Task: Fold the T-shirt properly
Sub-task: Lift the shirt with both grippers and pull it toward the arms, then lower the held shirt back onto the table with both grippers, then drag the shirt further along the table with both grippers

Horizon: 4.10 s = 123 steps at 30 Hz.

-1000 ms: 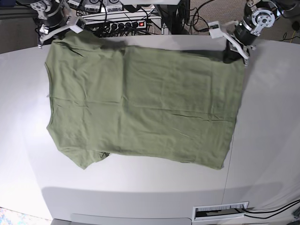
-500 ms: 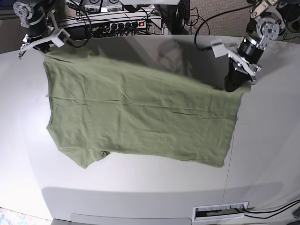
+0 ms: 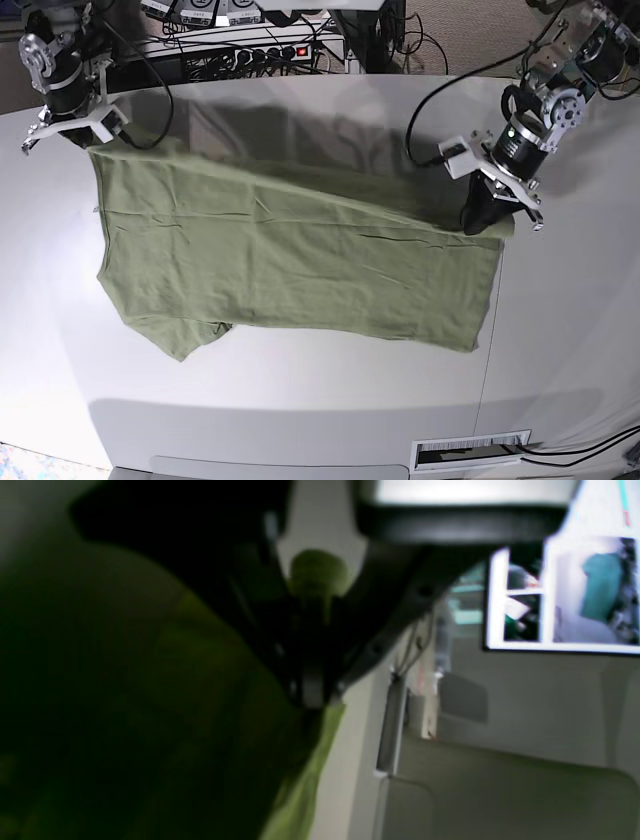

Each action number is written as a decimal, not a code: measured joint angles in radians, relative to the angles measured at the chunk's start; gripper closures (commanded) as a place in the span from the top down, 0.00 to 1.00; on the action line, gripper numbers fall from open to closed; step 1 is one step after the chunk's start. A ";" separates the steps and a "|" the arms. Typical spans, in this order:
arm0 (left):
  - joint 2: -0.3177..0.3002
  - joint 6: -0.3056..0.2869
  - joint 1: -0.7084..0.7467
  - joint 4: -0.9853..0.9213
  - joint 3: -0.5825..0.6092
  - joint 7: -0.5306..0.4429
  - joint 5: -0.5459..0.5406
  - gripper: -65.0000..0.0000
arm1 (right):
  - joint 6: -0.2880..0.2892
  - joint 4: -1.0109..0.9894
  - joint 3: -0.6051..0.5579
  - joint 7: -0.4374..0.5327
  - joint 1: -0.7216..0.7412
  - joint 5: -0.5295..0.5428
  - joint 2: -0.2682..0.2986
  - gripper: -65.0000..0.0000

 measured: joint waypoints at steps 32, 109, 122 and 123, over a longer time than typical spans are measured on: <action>0.173 -0.002 -0.275 -0.363 0.229 -0.076 -0.004 0.00 | -0.002 -0.296 0.000 0.033 0.277 0.103 -0.009 0.15; -0.052 -0.713 -0.360 -0.257 0.214 0.080 -0.210 0.00 | 0.132 -0.420 -0.328 -0.143 0.534 0.023 0.017 0.00; -0.163 -0.638 -0.185 -0.139 0.199 0.132 -0.159 0.00 | 0.150 -0.315 -0.327 -0.235 0.429 0.072 0.019 0.00; -0.168 -0.628 -0.169 -0.126 0.199 0.137 -0.148 0.00 | 0.149 -0.304 -0.326 -0.240 0.415 0.068 0.020 0.00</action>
